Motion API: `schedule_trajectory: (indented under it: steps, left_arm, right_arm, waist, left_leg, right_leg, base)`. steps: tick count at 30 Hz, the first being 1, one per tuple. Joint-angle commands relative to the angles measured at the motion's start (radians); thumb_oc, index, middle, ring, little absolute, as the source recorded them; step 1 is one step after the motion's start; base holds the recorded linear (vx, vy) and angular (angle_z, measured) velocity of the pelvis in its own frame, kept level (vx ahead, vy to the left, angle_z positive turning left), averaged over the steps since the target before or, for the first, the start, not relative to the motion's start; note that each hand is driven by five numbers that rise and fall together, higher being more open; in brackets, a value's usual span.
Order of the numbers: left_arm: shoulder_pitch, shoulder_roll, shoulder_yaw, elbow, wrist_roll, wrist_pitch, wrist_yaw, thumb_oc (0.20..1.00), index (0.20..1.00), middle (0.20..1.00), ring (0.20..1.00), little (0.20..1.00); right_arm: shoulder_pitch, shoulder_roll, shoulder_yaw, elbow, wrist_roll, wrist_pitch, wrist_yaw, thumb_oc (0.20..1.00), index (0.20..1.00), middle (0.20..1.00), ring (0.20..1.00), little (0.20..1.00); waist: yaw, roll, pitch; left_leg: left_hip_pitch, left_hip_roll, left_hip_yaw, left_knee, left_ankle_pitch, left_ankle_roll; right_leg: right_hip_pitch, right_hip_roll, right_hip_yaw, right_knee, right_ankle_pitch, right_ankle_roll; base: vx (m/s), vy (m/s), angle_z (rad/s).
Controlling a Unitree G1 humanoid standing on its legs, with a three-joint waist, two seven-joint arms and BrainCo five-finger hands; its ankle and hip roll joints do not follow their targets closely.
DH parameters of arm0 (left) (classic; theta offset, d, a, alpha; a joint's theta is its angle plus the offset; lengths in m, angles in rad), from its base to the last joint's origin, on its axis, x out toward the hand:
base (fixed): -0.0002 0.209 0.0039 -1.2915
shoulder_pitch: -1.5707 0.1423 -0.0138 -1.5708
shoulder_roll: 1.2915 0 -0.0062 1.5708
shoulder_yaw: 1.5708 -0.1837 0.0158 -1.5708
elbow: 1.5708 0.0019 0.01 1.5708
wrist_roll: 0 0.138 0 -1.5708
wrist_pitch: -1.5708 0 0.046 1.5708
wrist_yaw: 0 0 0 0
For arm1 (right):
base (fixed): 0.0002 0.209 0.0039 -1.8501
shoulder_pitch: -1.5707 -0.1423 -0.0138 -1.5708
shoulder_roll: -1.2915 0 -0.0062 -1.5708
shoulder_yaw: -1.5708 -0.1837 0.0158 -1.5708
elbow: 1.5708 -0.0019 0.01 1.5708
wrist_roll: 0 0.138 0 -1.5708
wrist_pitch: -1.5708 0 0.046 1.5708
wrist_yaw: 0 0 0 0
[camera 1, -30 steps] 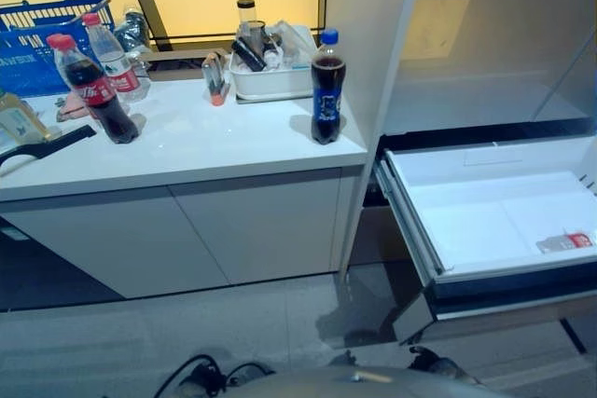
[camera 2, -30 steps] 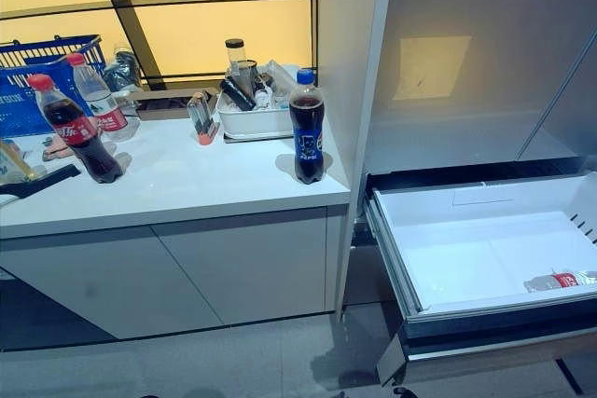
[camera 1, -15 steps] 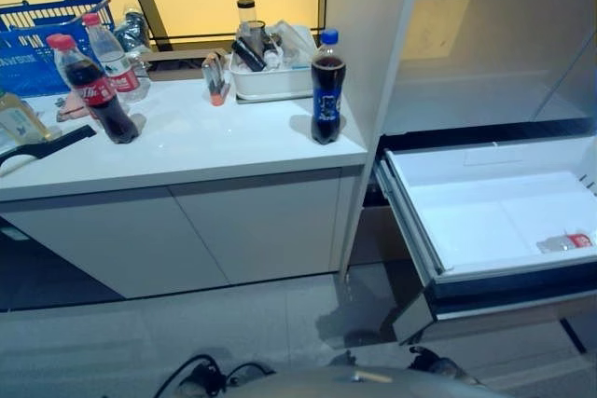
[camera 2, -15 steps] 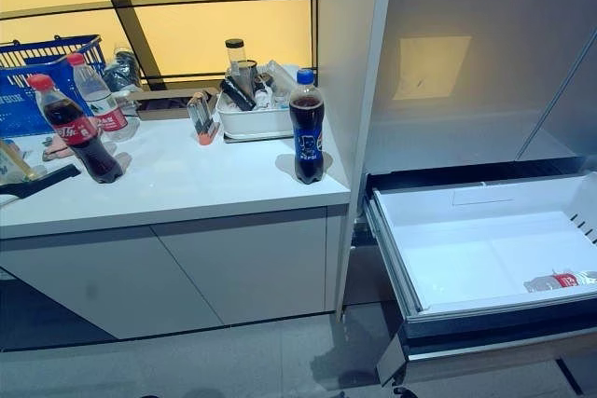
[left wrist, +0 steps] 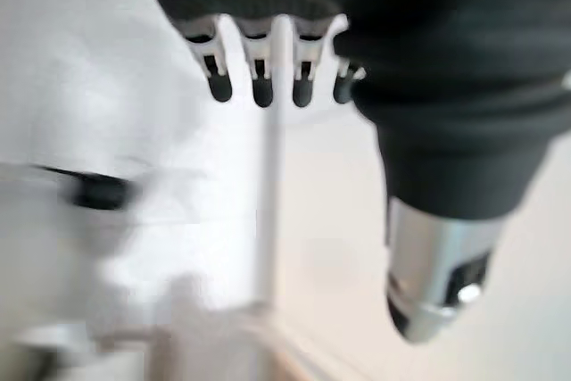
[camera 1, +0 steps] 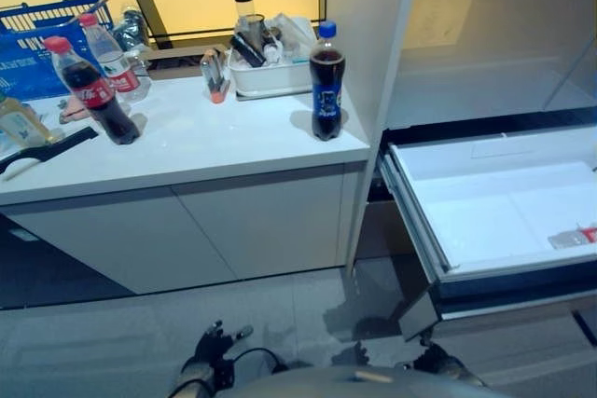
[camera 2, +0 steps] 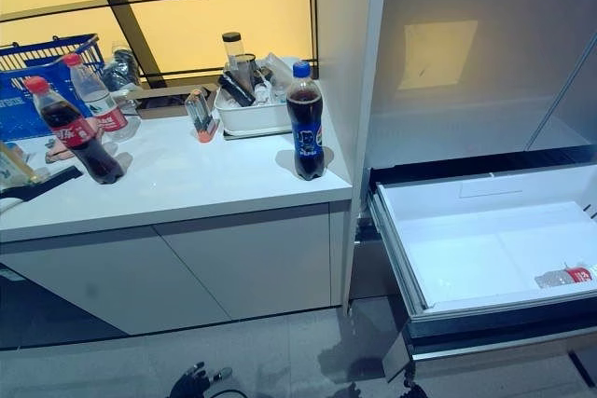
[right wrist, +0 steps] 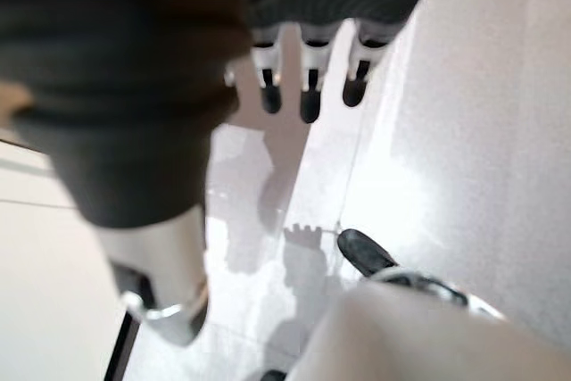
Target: Take the drinks into the refrigerator
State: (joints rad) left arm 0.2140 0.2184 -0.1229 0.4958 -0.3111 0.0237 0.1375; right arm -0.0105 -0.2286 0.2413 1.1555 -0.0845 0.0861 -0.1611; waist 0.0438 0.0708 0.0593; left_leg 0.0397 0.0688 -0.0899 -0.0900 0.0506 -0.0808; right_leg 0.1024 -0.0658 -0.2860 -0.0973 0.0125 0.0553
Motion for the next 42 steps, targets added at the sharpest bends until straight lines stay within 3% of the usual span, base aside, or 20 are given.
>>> schedule_trajectory:
  steps: [1, 14, 21, 37, 42]
  left_arm:
    - [-0.035, 0.066, 0.063, -0.173, -0.063, -0.053, 0.010, 1.000, 1.000, 1.000, 1.000, 1.000]
    - [-0.020, 0.143, 0.138, -0.611, -0.123, -0.099, 0.001, 1.000, 1.000, 1.000, 1.000, 1.000]
    - [-0.111, 0.202, 0.166, -0.697, -0.136, -0.112, 0.026, 1.000, 1.000, 1.000, 1.000, 1.000]
    - [-0.451, 0.346, 0.115, -0.560, -0.180, -0.119, 0.089, 1.000, 1.000, 1.000, 1.000, 1.000]
    - [-0.631, 0.425, 0.056, -0.426, -0.226, -0.119, 0.117, 1.000, 1.000, 1.000, 1.000, 1.000]
  right_arm:
    - [-0.067, 0.012, -0.009, 0.019, 0.040, -0.012, -0.008, 1.000, 1.000, 1.000, 1.000, 1.000]
    - [-0.076, 0.019, -0.015, 0.048, 0.052, -0.005, 0.014, 1.000, 1.000, 1.000, 1.000, 1.000]
    - [-0.079, 0.025, 0.005, 0.064, 0.046, 0.001, 0.031, 1.000, 1.000, 1.000, 1.000, 1.000]
    - [-0.068, 0.015, 0.041, 0.055, 0.028, 0.012, 0.046, 1.000, 1.000, 1.000, 1.000, 1.000]
    - [-0.048, 0.010, 0.062, 0.041, 0.024, 0.012, 0.043, 1.000, 1.000, 1.000, 1.000, 1.000]
  waist:
    - [0.003, -0.060, 0.020]
    - [0.005, -0.044, 0.019]
    - [-0.002, -0.033, 0.017]
    - [-0.042, 0.002, 0.013]
    - [-0.068, 0.010, 0.011]
  left_leg:
    - [0.018, -0.050, 0.029, 0.003, -0.087, 0.053]
    - [0.025, -0.048, 0.033, 0.003, -0.094, 0.050]
    - [0.026, -0.046, 0.039, 0.003, -0.096, 0.046]
    - [0.023, -0.042, 0.054, 0.003, -0.093, 0.038]
    - [0.022, -0.040, 0.063, 0.003, -0.091, 0.034]
  right_leg:
    - [0.006, -0.054, 0.020, 0.010, -0.042, 0.066]
    - [0.010, -0.055, 0.026, 0.010, -0.049, 0.065]
    - [0.011, -0.054, 0.028, 0.010, -0.051, 0.065]
    - [0.001, -0.052, 0.041, 0.010, -0.047, 0.066]
    - [-0.004, -0.049, 0.051, 0.010, -0.044, 0.067]
  base:
    - [0.00, 0.000, 0.00]
    - [0.00, 0.000, 0.00]
    - [0.00, 0.000, 0.00]
    - [0.00, 0.000, 0.00]
    - [0.00, -0.002, -0.01]
